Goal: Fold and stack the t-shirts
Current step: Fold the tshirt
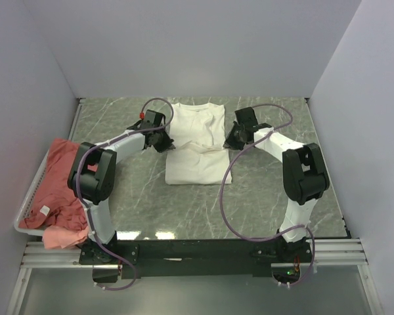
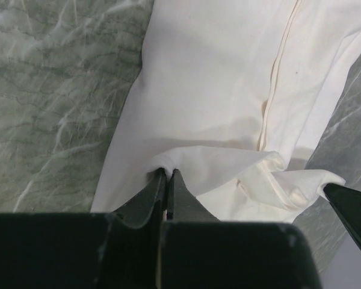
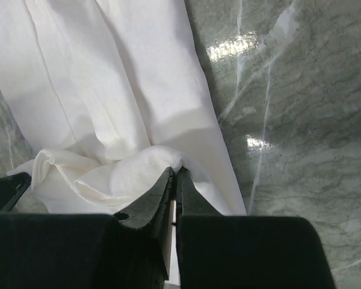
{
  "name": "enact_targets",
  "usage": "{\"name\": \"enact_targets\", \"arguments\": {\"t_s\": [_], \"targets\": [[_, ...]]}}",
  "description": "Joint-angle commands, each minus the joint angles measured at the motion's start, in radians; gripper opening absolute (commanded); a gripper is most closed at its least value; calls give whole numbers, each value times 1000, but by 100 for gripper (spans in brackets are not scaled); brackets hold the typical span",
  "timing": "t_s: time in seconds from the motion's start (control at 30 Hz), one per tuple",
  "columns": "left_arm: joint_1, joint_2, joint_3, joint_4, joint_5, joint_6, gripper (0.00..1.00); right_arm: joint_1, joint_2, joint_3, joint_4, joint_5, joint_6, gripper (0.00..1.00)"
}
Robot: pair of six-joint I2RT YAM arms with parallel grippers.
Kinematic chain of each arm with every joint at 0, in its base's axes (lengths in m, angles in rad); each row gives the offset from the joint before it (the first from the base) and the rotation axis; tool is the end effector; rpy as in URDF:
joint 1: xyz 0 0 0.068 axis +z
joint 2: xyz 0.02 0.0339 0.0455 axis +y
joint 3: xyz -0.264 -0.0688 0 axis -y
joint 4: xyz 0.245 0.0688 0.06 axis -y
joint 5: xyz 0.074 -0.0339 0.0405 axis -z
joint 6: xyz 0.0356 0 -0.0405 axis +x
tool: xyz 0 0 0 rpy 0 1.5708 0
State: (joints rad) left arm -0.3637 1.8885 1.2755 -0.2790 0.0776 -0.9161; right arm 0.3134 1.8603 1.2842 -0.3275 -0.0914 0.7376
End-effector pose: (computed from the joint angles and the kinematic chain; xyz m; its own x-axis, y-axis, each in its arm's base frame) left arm 0.3786 -0.1471 0.1872 -0.7604 -0.5568 -0.3344 -0.3333 0.7765 -0.5348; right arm 0.3807 0.1268 0.1974 -0.7957 0.4461 -0.4097 0.2356 0.8511 0.4692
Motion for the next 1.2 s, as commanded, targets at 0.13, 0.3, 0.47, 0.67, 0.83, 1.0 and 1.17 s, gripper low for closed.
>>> {"name": "enact_targets", "arguments": {"t_s": [0.13, 0.3, 0.47, 0.67, 0.83, 1.0, 1.17], "targets": [[20, 14, 44, 67, 40, 39, 9, -28, 42, 58, 39, -16, -20, 0], [69, -26, 42, 93, 65, 65, 40, -48, 25, 64, 41, -21, -24, 11], [89, -94, 24, 74, 50, 65, 56, -57, -27, 47, 45, -4, -44, 49], [48, -129, -21, 87, 70, 42, 22, 2, -115, 41, 28, 38, -76, 51], [-4, -59, 25, 90, 94, 26, 1, 127, -81, 96, -7, 84, -107, 44], [-23, 24, 108, 90, 137, 40, 1, 161, 34, 196, -31, 72, -122, 40], [-14, 145, 197, 54, 157, 65, 1, 150, 167, 311, -68, 53, -144, 38]]}}
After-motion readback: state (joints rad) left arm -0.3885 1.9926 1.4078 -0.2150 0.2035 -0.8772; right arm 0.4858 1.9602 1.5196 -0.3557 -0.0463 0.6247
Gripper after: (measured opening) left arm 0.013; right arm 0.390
